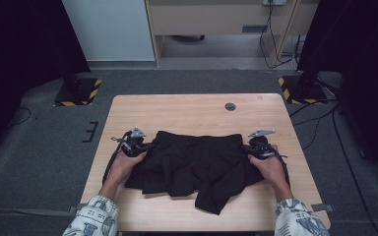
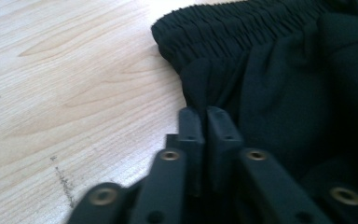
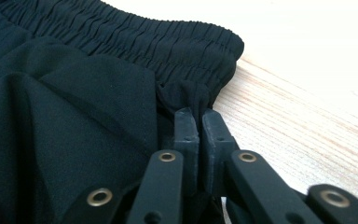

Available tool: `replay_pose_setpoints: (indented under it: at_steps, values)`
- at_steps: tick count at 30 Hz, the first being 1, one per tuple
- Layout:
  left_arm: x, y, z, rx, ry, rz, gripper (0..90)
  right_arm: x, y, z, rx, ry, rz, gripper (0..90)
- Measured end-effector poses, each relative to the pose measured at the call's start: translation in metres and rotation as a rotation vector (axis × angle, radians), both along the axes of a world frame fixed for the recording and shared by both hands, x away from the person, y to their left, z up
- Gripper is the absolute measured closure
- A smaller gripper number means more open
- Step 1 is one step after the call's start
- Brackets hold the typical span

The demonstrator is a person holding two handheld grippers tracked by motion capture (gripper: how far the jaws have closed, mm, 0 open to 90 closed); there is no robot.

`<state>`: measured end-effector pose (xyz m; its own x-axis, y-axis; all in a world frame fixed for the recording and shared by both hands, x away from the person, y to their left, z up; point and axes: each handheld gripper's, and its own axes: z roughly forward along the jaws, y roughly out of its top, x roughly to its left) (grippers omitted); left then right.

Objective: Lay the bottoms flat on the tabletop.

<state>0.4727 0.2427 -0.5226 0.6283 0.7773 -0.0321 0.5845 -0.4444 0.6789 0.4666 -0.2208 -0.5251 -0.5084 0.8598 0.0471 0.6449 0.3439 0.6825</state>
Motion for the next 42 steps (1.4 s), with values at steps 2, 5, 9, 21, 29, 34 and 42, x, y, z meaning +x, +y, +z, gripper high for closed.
replay_pose_setpoints:
  at_steps: [2,5,9,21,29,34,42]
  values:
    - [-0.001,-0.003,0.005,-0.003,-0.012,0.008,88.5,0.0,0.0,0.003,-0.005,-0.006,-0.002,88.6]
    - [-0.003,-0.004,0.017,-0.015,-0.055,0.017,88.7,-0.002,-0.002,0.011,0.007,-0.026,0.002,88.6]
    - [-0.006,-0.007,0.037,-0.023,-0.099,0.011,88.8,-0.006,-0.006,0.029,0.03,-0.069,0.016,88.8]
    - [-0.012,-0.018,0.079,-0.048,-0.216,0.012,89.0,-0.011,-0.016,0.075,0.077,-0.17,0.012,88.9]
    - [-0.014,-0.02,0.097,-0.054,-0.247,0.008,89.1,-0.013,-0.024,0.092,0.08,-0.208,-0.008,88.9]
    - [-0.013,-0.019,0.104,-0.059,-0.259,0.013,89.1,-0.014,-0.024,0.105,0.078,-0.224,-0.01,88.9]
    - [-0.013,-0.016,0.112,-0.072,-0.272,0.02,89.1,-0.013,-0.023,0.119,0.069,-0.242,-0.007,89.0]
